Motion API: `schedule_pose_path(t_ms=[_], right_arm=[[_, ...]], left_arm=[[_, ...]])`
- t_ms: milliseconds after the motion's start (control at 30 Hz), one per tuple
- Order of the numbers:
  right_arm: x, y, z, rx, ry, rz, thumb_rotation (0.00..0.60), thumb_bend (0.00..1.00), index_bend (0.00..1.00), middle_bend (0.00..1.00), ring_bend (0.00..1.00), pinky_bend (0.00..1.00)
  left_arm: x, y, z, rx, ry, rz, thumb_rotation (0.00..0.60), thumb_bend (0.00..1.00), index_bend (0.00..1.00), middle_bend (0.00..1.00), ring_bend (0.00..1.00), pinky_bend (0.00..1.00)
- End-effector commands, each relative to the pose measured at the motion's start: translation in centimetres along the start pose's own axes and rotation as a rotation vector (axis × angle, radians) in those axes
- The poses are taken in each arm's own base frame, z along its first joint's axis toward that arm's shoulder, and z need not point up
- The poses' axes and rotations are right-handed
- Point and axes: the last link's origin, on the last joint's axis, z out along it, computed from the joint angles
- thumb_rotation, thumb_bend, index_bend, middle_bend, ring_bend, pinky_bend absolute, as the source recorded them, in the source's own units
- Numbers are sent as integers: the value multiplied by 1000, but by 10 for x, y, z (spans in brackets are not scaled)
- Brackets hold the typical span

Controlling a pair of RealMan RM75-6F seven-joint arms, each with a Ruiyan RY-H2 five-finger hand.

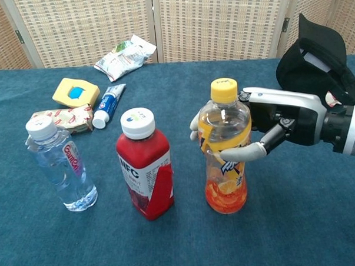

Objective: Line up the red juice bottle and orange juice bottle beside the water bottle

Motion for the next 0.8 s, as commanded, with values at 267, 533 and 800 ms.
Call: schedule_pose_path(t_ms=[267,533,800], right_arm=[[-2,1,-1,-2,-25,-2,600,299,211,203,175,281],[-1,-1,-4,2,-25,-1,600,283,114,139,117,252],[6,-5,-9,14,1,-45,600,195,0,22,19,122]], left_arm=[[1,-1,-1,5,0,3,600,219,0,0,0,0],[1,0,-1,3,5,1,600,219,0,0,0,0],[2,1,-1,-1,7,2,600,219,0,0,0,0]])
